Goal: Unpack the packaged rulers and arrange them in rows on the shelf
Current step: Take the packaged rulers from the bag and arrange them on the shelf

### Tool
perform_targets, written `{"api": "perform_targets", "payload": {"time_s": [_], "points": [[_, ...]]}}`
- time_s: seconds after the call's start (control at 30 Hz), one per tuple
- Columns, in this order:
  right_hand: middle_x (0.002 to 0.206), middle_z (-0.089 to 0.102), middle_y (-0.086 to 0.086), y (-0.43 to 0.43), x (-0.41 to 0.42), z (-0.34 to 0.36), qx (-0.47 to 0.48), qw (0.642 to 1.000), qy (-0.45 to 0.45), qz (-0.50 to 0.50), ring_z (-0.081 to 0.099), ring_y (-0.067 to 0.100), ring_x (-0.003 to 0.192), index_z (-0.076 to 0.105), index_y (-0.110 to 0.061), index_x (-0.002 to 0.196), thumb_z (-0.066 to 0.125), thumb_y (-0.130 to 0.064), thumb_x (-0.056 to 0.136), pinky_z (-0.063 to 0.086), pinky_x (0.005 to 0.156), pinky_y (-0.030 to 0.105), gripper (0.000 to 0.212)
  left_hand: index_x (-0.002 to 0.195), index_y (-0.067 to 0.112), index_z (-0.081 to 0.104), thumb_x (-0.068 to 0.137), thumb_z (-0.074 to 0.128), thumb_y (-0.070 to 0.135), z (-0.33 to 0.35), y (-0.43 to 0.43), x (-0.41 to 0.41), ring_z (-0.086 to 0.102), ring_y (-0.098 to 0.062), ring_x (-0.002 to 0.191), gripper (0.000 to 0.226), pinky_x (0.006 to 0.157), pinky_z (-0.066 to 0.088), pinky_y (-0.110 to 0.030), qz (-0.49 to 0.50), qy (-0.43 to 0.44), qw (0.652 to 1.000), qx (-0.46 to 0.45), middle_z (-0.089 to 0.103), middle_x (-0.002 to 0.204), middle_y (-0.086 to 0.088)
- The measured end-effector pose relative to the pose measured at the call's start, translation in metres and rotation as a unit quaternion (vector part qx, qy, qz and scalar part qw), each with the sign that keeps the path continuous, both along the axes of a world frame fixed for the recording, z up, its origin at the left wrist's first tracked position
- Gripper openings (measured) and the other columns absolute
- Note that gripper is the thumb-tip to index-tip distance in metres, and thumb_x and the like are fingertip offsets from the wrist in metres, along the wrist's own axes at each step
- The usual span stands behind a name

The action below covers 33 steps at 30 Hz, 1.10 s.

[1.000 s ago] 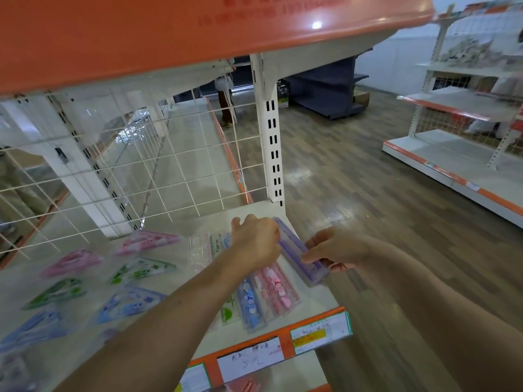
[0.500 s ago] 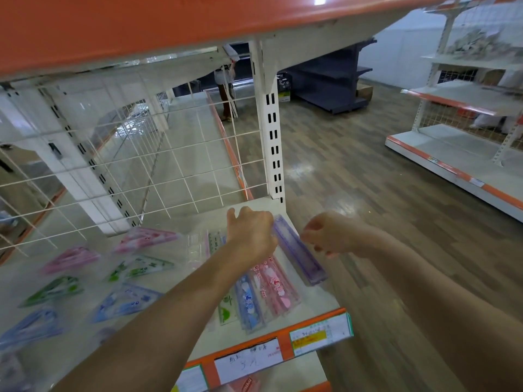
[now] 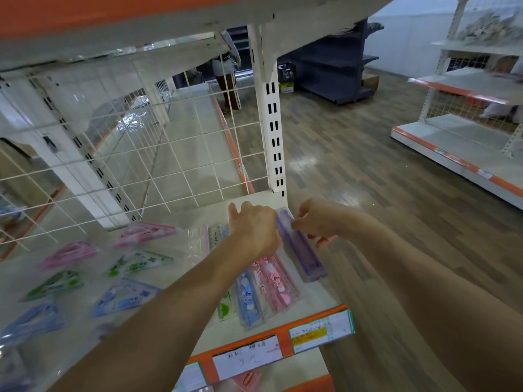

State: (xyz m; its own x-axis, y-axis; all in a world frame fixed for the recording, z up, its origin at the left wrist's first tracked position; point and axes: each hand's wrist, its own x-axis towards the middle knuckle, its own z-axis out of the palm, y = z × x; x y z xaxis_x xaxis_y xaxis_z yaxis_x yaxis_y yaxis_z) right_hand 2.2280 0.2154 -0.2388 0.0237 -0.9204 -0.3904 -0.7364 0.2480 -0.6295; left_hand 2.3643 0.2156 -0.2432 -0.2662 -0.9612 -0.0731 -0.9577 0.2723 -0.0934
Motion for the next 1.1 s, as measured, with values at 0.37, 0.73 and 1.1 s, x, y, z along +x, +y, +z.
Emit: {"api": "perform_targets", "payload": {"time_s": [0.37, 0.73, 1.1], "points": [[0.103, 0.067, 0.013, 0.017, 0.000, 0.009, -0.053, 0.993, 0.097, 0.027, 0.068, 0.028, 0.083, 0.057, -0.004, 0.117, 0.052, -0.020, 0.091, 0.058, 0.077, 0.038, 0.031, 0.093, 0.019, 0.063, 0.088, 0.054, 0.028, 0.012, 0.013, 0.002, 0.047, -0.023, 0.111, 0.014, 0.104, 0.027, -0.043, -0.031, 0.024, 0.999, 0.019, 0.058, 0.103, -0.002], [0.122, 0.058, 0.010, 0.051, 0.084, 0.016, -0.164, 0.924, 0.298, 0.176, 0.055, 0.027, 0.114, 0.052, -0.008, 0.121, 0.047, -0.021, 0.096, 0.042, 0.085, 0.032, 0.029, 0.123, 0.026, 0.061, 0.089, 0.054, 0.022, -0.004, 0.036, 0.093, 0.050, -0.017, 0.120, 0.035, 0.100, 0.040, -0.034, -0.119, 0.100, 0.986, 0.068, 0.054, 0.132, 0.004], [0.113, 0.061, 0.007, 0.040, 0.110, 0.016, -0.063, 0.941, 0.310, 0.120, 0.059, 0.025, 0.107, 0.056, -0.008, 0.116, 0.061, -0.015, 0.088, 0.044, 0.078, 0.031, 0.030, 0.127, 0.025, 0.059, 0.092, 0.050, 0.027, -0.011, 0.030, 0.104, 0.055, -0.021, 0.116, 0.037, 0.098, 0.043, -0.034, -0.165, 0.077, 0.981, 0.063, 0.054, 0.131, 0.000]]}}
